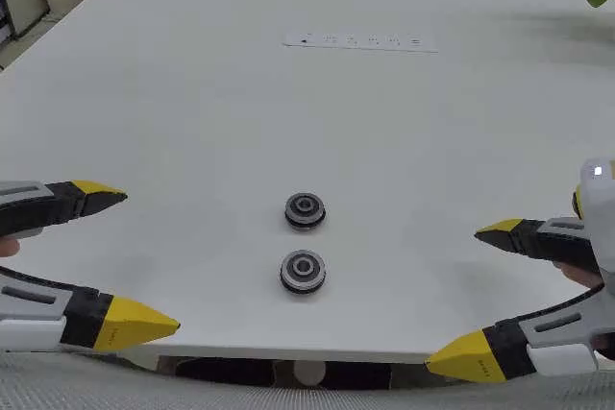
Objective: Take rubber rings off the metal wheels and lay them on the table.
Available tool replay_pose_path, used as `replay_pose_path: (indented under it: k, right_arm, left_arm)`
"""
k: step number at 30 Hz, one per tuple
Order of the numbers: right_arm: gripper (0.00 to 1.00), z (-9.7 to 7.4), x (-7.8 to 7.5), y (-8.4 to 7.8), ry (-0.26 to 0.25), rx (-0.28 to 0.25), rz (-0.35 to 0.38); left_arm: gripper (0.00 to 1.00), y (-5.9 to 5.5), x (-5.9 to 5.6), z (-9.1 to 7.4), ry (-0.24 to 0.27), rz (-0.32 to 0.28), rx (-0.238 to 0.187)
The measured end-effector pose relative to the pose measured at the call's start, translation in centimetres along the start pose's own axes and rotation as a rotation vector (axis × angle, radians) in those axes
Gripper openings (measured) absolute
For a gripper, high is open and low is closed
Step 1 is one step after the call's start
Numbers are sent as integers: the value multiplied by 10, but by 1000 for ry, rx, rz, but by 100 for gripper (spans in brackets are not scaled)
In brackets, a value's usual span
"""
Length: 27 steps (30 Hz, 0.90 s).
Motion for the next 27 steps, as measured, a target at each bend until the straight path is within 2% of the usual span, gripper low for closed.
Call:
replay_pose_path:
  k: [6,20,27]
  right_arm:
    - [100,0,0,0,-1,-5,4]
    - [100,0,0,0,9,-9,-3]
    - [100,-1,-1,0,8,-11,3]
  left_arm:
    - [100,-1,1,0,-4,-23,-4]
    - [100,-1,3,-1,8,-15,-5]
    - [100,4,2,-2,3,0,-18]
Point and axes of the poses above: the centre of the closed fingertips' face, and the gripper's own axes: z roughly forward along the fingers, x roughly to its left, y roughly out of its top, the point moved 2 cm from there along -z, roughly backward along the fingers, and after that the axes turned 13 degrees about -z, right-handed, at the moved point
